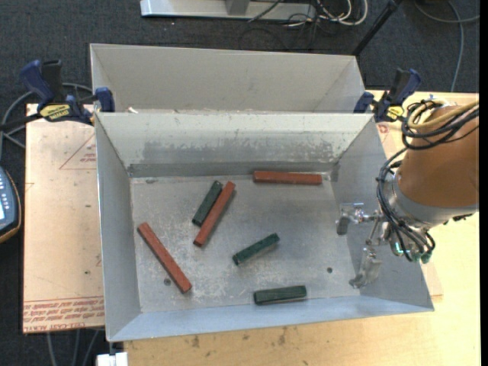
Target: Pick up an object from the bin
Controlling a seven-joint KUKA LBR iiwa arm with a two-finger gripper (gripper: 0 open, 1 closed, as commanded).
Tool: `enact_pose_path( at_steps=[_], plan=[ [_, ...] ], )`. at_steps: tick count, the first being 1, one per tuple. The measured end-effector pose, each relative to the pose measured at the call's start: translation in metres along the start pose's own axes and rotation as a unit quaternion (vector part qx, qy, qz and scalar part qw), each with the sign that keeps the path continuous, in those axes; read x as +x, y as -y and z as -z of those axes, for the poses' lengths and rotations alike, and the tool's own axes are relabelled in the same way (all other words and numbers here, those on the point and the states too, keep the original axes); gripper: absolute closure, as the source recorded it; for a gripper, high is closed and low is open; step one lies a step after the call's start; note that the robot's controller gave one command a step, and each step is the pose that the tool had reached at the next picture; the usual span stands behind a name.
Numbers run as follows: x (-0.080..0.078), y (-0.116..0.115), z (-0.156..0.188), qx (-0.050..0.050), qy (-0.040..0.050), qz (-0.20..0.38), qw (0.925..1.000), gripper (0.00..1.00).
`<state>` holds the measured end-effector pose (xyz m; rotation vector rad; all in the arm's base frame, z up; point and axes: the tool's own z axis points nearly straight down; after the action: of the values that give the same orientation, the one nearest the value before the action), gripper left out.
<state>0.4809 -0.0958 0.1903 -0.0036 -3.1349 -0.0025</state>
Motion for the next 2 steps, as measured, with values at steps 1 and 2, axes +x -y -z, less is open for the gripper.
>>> enact_pose_path(
  at_steps=[1, 2],
  plan=[
    [-0.024, -0.068, -0.027, -0.001, 0.0027, 0.009, 1.0, 0.0],
    [-0.116, -0.145, -0.121, -0.001, 0.0053, 0.055, 0.9985, 0.0]
  ],
)
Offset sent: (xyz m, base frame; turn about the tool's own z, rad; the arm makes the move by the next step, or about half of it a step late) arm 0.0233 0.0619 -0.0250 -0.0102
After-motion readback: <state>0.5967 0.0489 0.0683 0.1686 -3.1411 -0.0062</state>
